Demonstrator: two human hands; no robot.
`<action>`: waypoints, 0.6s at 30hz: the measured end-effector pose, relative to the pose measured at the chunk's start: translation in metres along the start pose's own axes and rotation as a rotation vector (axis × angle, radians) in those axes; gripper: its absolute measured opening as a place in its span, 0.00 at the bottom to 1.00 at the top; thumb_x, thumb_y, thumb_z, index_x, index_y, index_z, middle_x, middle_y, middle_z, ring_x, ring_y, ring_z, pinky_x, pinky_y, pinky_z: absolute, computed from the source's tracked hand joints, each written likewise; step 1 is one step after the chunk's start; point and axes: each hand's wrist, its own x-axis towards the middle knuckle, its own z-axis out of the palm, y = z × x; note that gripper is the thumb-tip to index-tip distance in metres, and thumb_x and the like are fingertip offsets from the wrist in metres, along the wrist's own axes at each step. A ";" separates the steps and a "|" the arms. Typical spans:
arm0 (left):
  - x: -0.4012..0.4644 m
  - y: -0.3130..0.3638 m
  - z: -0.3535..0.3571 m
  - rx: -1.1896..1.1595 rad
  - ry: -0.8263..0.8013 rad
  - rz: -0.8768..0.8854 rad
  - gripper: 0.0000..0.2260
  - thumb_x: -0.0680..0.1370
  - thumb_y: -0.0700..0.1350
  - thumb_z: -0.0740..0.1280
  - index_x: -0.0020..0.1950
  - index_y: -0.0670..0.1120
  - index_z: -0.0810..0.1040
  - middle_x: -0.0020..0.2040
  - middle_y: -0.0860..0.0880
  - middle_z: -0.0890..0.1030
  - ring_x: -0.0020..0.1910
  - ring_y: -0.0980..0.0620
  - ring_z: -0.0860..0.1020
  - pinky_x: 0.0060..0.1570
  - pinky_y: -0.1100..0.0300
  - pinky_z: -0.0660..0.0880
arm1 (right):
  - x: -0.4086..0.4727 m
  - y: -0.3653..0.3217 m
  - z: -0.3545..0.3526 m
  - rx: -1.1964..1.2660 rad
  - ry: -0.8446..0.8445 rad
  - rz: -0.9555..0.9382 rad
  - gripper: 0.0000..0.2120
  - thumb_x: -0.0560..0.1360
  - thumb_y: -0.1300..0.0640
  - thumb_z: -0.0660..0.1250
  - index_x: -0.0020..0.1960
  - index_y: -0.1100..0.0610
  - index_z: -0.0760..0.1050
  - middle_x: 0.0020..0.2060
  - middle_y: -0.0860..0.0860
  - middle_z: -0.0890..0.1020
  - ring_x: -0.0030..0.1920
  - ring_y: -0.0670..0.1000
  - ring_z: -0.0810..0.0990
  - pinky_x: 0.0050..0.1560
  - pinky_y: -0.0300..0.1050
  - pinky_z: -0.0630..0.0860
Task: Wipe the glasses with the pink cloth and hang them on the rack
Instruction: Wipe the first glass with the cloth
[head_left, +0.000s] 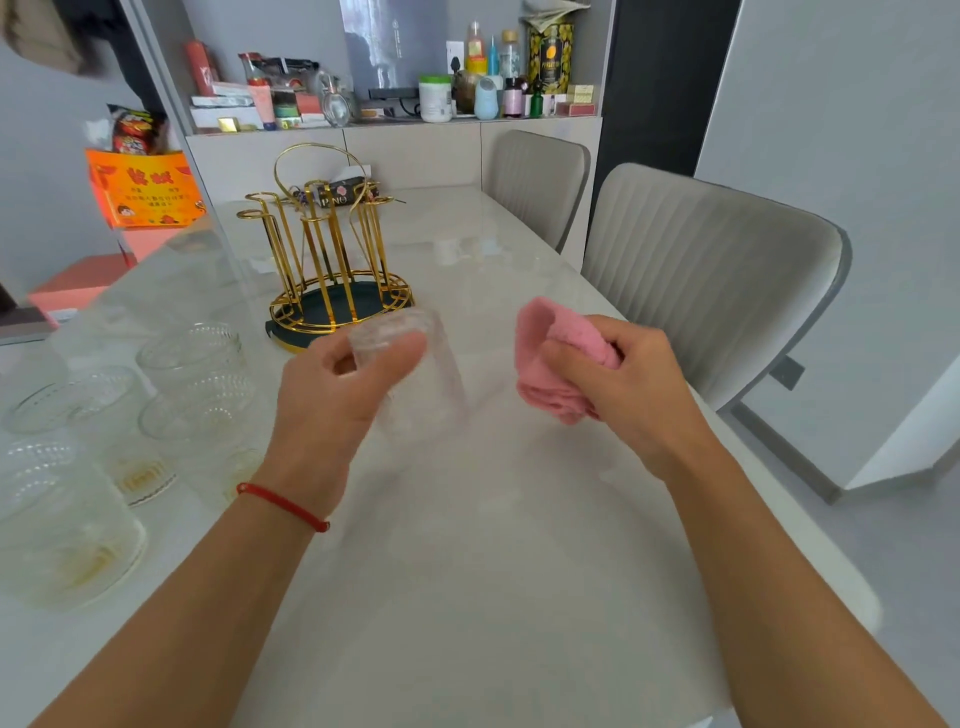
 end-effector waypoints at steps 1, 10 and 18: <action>0.000 -0.003 0.002 0.155 0.021 0.083 0.29 0.62 0.67 0.78 0.57 0.53 0.82 0.55 0.57 0.81 0.50 0.67 0.79 0.50 0.66 0.75 | -0.001 -0.002 -0.001 0.067 0.010 -0.027 0.04 0.79 0.59 0.69 0.46 0.58 0.81 0.33 0.44 0.80 0.33 0.44 0.77 0.33 0.43 0.74; 0.014 -0.017 0.028 0.702 0.076 0.654 0.28 0.68 0.70 0.71 0.53 0.48 0.88 0.67 0.45 0.74 0.73 0.40 0.64 0.72 0.46 0.61 | -0.013 -0.010 0.028 -0.095 -0.356 -0.481 0.17 0.83 0.61 0.62 0.70 0.54 0.76 0.72 0.45 0.75 0.76 0.44 0.67 0.78 0.55 0.61; 0.019 0.000 0.039 0.665 -0.011 0.602 0.29 0.63 0.71 0.73 0.55 0.55 0.87 0.65 0.52 0.71 0.73 0.48 0.62 0.73 0.51 0.61 | -0.001 -0.014 0.008 -0.107 -0.128 -0.433 0.13 0.82 0.64 0.64 0.60 0.53 0.84 0.61 0.39 0.83 0.67 0.43 0.77 0.62 0.55 0.78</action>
